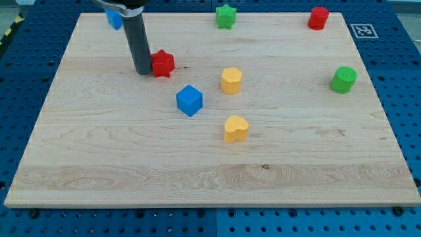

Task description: Slide blue triangle a bit right and then down

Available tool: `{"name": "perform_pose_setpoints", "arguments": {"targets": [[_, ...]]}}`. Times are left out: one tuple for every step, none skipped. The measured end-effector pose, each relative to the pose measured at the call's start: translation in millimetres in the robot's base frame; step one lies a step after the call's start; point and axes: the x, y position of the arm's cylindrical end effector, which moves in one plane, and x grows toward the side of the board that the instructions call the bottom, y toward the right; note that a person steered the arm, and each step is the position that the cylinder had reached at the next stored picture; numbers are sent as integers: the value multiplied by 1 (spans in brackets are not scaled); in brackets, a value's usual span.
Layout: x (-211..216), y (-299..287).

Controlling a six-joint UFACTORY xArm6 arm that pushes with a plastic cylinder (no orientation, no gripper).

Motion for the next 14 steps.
{"name": "perform_pose_setpoints", "arguments": {"targets": [[-8,-49],[-45,-98],[-105,-102],[-133,-102],[-133,-109],[-158,-124],[-168,-121],[-167,-107],[-163,-66],[-155,-37],[-145,-14],[-139,25],[-128,62],[-108,69]]}}
